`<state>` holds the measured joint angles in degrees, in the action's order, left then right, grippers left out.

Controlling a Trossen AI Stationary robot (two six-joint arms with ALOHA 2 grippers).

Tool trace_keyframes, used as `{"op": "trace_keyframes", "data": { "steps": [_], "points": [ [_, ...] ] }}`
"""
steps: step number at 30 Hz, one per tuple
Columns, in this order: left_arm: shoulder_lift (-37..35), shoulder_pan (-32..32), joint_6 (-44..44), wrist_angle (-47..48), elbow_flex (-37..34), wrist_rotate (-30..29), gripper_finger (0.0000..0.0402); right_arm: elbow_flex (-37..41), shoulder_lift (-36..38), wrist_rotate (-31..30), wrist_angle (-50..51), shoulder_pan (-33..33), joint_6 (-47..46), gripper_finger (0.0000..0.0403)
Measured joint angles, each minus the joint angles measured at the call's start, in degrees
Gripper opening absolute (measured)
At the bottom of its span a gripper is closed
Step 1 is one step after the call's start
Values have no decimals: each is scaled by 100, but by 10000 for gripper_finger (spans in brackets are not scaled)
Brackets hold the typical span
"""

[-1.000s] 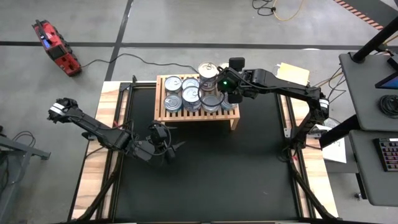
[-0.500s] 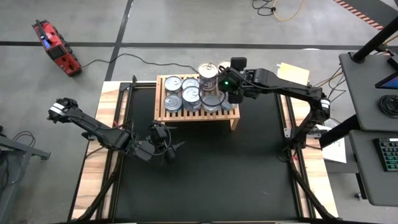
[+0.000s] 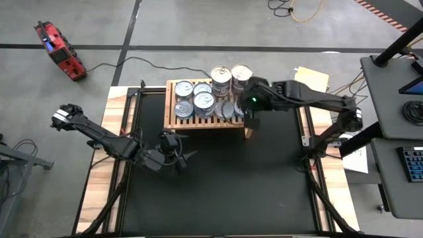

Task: Stack canned seafood by type on shelf
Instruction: Return to Home Position

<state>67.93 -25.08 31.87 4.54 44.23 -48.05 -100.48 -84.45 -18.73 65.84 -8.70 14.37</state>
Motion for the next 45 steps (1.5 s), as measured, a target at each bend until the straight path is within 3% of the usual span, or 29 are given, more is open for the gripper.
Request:
{"op": "trace_keyframes", "data": {
  "steps": [10,18,25,32,37,42,45],
  "points": [
    [284,0,169,-104,0,105,346,1815,1023,121,-2047,1327,44,213],
    [818,0,-21,-427,-2,105,346,3046,1286,122,-3383,1938,53,205],
    [1240,0,-687,-1618,-2,145,346,3805,1200,123,-4135,2122,116,212],
    [1649,4,-1561,-2727,-2,531,346,5025,1200,487,-6210,2204,127,207],
    [1734,46,-1974,-2973,-2,557,346,5724,1200,582,-7367,2193,127,206],
    [1732,273,-2585,-3269,-2,612,346,5927,1200,1297,-7971,2152,317,202],
    [1705,465,-2854,-3301,-2,884,346,5866,1214,1313,-8038,2112,439,198]
  ]
}}
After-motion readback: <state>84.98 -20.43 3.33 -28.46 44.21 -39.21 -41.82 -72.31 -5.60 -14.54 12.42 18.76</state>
